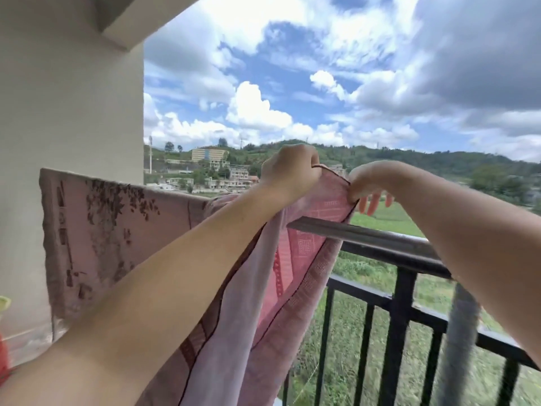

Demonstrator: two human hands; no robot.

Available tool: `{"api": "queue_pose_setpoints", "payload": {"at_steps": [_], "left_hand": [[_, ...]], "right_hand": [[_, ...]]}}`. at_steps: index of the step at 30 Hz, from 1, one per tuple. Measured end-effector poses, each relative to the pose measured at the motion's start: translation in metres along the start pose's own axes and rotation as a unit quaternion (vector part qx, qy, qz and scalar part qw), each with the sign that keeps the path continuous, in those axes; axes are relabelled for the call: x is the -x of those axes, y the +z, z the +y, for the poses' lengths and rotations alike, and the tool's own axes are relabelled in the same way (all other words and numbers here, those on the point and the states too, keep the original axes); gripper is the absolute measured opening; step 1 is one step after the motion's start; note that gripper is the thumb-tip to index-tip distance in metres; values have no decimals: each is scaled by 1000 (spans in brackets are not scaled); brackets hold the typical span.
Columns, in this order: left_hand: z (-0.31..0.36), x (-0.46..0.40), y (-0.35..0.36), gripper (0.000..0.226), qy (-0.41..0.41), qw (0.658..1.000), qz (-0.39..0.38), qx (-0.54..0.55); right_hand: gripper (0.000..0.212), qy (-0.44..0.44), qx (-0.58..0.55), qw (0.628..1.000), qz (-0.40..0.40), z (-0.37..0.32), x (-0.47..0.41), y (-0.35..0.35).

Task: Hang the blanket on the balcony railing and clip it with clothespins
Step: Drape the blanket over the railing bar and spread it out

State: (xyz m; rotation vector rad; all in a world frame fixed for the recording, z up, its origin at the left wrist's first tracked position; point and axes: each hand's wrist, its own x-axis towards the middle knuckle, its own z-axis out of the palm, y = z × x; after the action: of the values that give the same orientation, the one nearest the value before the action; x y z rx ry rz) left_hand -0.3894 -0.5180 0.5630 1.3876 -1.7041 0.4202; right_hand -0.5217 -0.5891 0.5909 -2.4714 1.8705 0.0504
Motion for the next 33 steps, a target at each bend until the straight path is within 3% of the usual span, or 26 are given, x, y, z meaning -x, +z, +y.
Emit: {"api": "queue_pose_setpoints", "payload": {"at_steps": [3,6,9,14,17,21,23,26,30,32,33], "left_hand": [[53,-5,19,18,26,999,17,18],[89,-3,30,17,44,998,36,16],[115,21,46,16,64,996,51,22],[148,96,83,13,86,996,14,31],[146,111,83,18,68,995,23,66],[137,106,70,18,71,994,59,62],[136,97,64,17,57,991,100,73],[145,98,67,17,91,985,118,92],[157,144,104,31,269,961,9,58],[140,154,112,37,251,961,-17,114],[127,154,110,36,216,964,11,154]], "right_hand": [[25,0,21,998,-54,49,19,-3],[16,-49,-73,992,-88,99,33,-10],[16,-100,-137,984,-47,138,48,5],[18,-164,-212,962,53,153,49,92],[14,-221,-321,919,67,142,62,124],[20,-257,-511,796,198,139,77,108],[21,-260,-546,760,238,139,84,93],[28,-289,-510,777,229,141,88,84],[53,-317,-387,843,197,158,97,98],[53,-321,-387,843,191,168,104,106],[51,-322,-414,832,181,172,108,108]]}}
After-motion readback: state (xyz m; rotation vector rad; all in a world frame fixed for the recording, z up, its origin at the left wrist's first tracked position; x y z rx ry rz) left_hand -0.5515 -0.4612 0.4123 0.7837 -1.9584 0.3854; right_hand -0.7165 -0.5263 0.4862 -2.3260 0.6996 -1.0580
